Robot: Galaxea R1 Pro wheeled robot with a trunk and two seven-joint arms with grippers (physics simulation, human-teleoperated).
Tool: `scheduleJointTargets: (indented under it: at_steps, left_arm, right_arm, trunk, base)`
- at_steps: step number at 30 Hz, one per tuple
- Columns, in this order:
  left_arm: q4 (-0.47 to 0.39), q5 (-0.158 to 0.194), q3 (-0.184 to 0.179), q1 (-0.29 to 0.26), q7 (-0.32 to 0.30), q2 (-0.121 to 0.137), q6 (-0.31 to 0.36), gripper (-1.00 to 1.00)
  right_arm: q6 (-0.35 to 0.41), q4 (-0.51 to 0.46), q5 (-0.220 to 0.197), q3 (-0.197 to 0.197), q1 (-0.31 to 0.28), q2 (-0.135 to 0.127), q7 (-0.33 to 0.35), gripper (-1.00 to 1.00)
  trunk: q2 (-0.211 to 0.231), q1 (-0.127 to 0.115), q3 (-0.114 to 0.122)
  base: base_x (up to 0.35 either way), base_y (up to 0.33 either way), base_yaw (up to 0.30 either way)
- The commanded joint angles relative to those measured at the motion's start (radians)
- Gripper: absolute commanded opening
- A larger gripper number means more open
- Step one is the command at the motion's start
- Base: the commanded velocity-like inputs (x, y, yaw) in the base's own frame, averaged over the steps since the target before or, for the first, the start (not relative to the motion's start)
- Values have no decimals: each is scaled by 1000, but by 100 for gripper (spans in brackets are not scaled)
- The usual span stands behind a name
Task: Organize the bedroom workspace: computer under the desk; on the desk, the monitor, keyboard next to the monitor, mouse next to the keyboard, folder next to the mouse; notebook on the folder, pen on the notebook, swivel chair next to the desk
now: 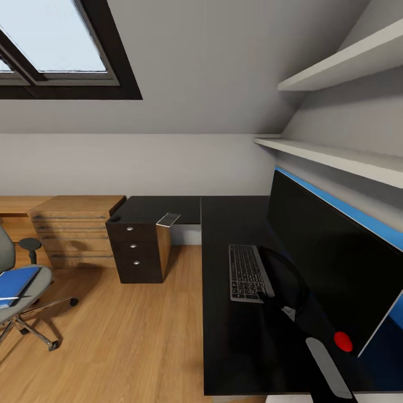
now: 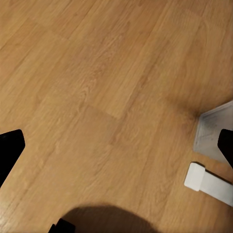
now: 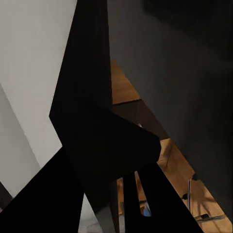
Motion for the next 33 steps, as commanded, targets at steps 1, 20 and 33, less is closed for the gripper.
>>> scheduleJointTargets:
  at_steps: [1,20,33]
  left_arm:
    - [-1,10,-3,-1,3,1,-8,100]
    - [-1,9,-3,-1,3,1,-8,100]
    - [-1,7,-1,-1,5,3,-9,100]
  right_arm:
    - [6,-1,-8,-3,0,1,-4,-100]
    - [0,25,-8,-2,-1,0,-7,-100]
    - [-14,35,-8,-2,-1,-2,-8,-100]
  trunk:
    - [-1,0,-1]
    - [-1,0,-1]
    - [-1,0,-1]
  base:
    - [0,0,0]
    - [0,61,0]
    - [0,0,0]
